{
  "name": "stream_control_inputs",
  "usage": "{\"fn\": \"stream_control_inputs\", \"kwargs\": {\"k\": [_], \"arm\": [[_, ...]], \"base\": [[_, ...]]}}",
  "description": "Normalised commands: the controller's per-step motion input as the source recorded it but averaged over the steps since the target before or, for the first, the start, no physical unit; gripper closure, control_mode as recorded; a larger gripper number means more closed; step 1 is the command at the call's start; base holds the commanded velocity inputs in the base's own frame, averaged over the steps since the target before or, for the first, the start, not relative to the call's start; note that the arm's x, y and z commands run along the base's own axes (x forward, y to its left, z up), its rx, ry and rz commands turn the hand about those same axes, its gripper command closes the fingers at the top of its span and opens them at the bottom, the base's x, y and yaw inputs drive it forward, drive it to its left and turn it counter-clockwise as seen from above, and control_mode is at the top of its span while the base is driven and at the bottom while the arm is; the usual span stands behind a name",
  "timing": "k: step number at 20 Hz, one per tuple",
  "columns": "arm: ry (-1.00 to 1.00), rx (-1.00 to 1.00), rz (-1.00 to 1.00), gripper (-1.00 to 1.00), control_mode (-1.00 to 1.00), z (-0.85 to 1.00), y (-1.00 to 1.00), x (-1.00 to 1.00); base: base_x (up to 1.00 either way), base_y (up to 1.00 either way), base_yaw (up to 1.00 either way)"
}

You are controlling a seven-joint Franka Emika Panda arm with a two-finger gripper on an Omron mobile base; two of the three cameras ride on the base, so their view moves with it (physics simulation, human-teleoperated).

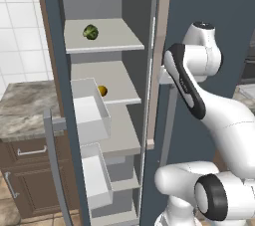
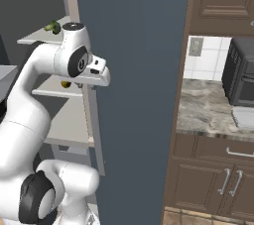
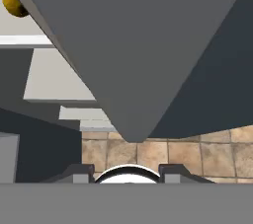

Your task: Take the lemon and broccoli out of the freezer and place them in the tupperware container on the counter. Then put the tupperware containing the vegetables back in the freezer.

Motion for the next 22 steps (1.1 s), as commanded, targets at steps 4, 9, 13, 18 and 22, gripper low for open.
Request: {"fn": "stream_control_inputs", "kwargs": {"k": [4, 9, 13, 18, 22], "arm": [[-0.05, 0.00, 0.00, -1.00, -1.00, 0.00, 0.00, -0.11], [-0.13, 0.00, 0.00, -1.00, -1.00, 0.14, 0.00, -0.49], [-0.12, 0.00, 0.00, -1.00, -1.00, 0.22, 0.00, -0.74], [-0.03, 0.00, -0.01, -1.00, -1.00, 0.13, -0.01, -0.65], [0.00, 0.00, -0.01, -1.00, -1.00, 0.06, 0.00, -0.33]], "base": [[0.00, 0.00, 0.00], [0.00, 0.00, 0.00], [0.00, 0.00, 0.00], [0.00, 0.00, 0.00], [0.00, 0.00, 0.00]]}}
